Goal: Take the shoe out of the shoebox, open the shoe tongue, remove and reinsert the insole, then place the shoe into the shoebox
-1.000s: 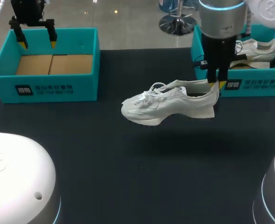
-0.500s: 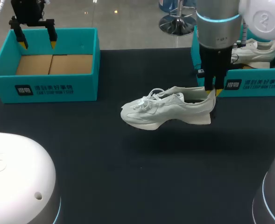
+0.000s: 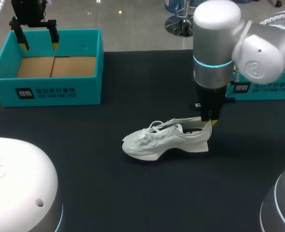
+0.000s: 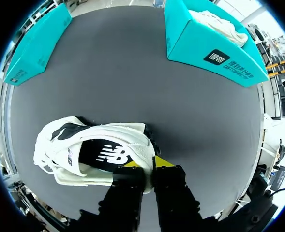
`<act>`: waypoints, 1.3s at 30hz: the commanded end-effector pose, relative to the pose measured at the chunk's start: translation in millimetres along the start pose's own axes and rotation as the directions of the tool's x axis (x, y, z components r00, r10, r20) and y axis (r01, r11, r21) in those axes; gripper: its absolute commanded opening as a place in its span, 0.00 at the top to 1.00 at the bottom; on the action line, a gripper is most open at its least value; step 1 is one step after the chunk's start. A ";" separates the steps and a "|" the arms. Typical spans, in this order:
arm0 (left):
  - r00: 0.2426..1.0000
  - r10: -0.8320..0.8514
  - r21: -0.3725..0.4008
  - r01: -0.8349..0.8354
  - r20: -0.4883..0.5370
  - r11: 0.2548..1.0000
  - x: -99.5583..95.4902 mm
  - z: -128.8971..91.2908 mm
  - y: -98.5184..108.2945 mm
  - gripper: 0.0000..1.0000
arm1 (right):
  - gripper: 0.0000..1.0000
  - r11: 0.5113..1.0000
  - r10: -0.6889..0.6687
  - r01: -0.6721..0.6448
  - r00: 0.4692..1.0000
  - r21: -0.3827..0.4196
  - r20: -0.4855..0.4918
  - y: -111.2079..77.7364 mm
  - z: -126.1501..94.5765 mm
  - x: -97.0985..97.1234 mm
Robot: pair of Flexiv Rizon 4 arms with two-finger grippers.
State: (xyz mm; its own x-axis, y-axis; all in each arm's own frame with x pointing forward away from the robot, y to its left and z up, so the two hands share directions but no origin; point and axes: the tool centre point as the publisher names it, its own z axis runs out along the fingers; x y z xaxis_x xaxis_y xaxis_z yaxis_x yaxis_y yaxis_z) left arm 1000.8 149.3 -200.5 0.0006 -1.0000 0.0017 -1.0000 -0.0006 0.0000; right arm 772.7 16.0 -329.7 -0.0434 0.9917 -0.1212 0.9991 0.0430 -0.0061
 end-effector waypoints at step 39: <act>1.000 0.000 0.000 0.000 0.001 1.000 -0.1 -0.1 0.3 0.00 | 0.00 0.459 -0.888 0.879 0.451 -0.130 -0.089 -30.8 -60.0 -27.8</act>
State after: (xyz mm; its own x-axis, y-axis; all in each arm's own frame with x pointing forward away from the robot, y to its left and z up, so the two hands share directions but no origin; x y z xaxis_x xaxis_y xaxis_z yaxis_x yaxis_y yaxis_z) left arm 1000.8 149.2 -200.5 0.0005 -1.0000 0.0017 -1.0000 -0.0005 0.0000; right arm 743.8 -1.7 -264.3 -0.6677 0.7444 0.0030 0.7443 0.6677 -0.0164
